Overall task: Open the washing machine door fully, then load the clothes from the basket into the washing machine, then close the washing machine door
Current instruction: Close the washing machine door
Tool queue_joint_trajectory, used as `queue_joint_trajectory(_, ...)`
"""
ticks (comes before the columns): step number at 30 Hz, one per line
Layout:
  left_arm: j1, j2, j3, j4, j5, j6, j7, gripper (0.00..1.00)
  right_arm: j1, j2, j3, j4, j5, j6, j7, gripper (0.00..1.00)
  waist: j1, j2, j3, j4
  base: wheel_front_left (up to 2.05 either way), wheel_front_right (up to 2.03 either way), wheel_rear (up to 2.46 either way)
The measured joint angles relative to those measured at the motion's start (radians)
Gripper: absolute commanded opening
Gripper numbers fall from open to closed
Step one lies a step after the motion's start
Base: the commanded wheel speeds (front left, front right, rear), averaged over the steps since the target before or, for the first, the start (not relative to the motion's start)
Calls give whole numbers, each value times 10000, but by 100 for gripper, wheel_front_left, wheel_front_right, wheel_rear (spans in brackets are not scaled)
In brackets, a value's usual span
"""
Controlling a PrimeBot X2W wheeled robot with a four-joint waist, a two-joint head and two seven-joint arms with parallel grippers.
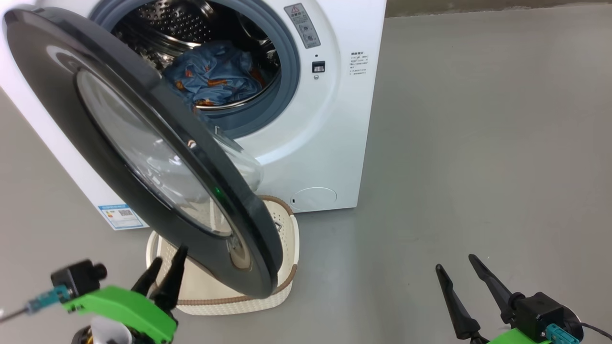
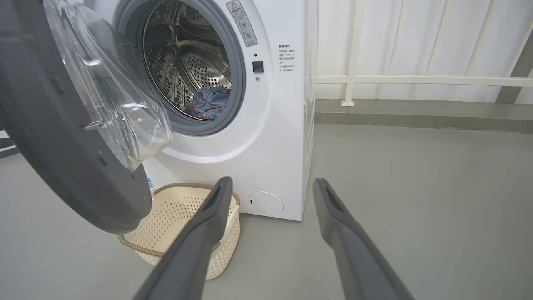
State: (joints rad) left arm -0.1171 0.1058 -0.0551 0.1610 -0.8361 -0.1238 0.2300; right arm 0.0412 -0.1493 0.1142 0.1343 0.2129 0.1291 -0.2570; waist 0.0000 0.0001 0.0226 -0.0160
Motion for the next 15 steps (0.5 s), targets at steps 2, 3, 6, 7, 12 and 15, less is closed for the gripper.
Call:
queue_joint_trajectory(2, 133, 88, -222, 339, 476, 0, -721, 100, 1, -13, -35, -2, -8, 0, 0, 100, 0, 0, -6, 9, 0, 0, 0)
queue_joint_trajectory(3, 209, 100, -330, 531, 677, 0, -1116, 100, 1, -17, -54, 2, -10, 0, 0, 100, 0, 0, -15, 10, 0, 0, 0)
queue_joint_trajectory(6, 344, 88, -593, 1141, 1298, 2, -2259, 100, 2, -15, -123, 2, -21, 0, 0, 100, 0, 0, -54, 30, 0, 0, 0)
queue_joint_trajectory(7, 364, 79, -617, 1386, 1592, 36, -2700, 100, 3, -13, -150, 2, -23, 0, 0, 100, 0, 0, -68, 38, 0, 0, 0)
queue_joint_trajectory(12, 376, 50, -1039, 2543, 3064, 441, -4322, 100, 103, 2, -255, 4, -36, 0, 0, 100, 0, 0, -140, 74, 0, 0, 0)
queue_joint_trajectory(15, 376, -17, -1087, 2966, 3590, 600, -4713, 100, 232, 31, -280, 21, -38, 0, 0, 100, 0, 0, -181, 86, 0, 0, 0)
